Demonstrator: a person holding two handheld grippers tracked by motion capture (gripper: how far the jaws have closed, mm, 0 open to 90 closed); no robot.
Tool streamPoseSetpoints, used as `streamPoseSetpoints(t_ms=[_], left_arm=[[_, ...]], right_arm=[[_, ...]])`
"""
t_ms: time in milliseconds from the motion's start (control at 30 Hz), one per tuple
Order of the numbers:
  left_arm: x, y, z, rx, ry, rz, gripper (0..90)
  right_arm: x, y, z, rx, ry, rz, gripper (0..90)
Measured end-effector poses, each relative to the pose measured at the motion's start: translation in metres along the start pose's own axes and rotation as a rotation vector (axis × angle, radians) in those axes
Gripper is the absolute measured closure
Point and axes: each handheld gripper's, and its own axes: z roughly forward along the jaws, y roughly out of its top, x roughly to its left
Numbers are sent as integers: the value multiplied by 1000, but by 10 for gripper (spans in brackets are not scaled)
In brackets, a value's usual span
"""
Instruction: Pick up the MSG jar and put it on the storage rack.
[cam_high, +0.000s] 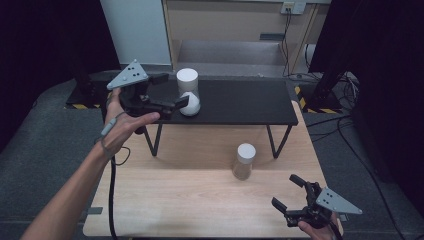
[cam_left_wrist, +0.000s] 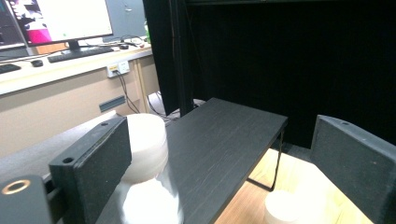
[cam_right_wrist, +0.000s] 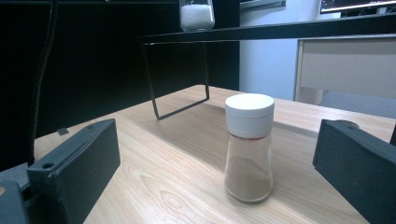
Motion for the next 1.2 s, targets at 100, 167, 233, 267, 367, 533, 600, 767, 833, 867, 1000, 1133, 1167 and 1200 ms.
streamPoseSetpoints(t_ms=[100,167,233,267,367,533,600,767,833,867,1000,1133,1167,1200], left_arm=[[-2,-10,-10,-7,18,-4,43],[-4,-16,-16,-7,31,-1,43],[-4,-21,-22,-8,37,-1,44],[-6,-24,-25,-6,44,3,44],[-7,-31,-31,-4,50,8,44],[-10,-46,-44,-1,51,10,45],[-14,-53,-49,9,59,23,45],[-19,-69,-58,6,70,26,44],[-20,-78,-63,1,73,15,44],[-20,-82,-65,0,76,17,44],[-23,-101,-74,-8,80,-7,43],[-27,-123,-80,-15,80,-27,43],[-29,-128,-81,-8,83,-25,43],[-30,-133,-82,-5,85,-26,43]], right_arm=[[0,0,0,1,3,-1,10],[-1,0,1,3,4,-1,10],[-1,0,1,3,4,-1,11],[0,0,1,4,3,-1,11],[0,0,1,5,5,0,11],[0,1,1,8,6,0,10],[0,1,1,9,7,2,11],[0,1,2,9,9,-2,11],[0,1,2,9,10,-3,11],[0,1,2,11,10,-3,11],[0,1,2,11,13,-4,11],[0,1,2,12,13,-4,11],[0,1,2,12,14,-5,11],[0,1,2,12,13,-4,11]])
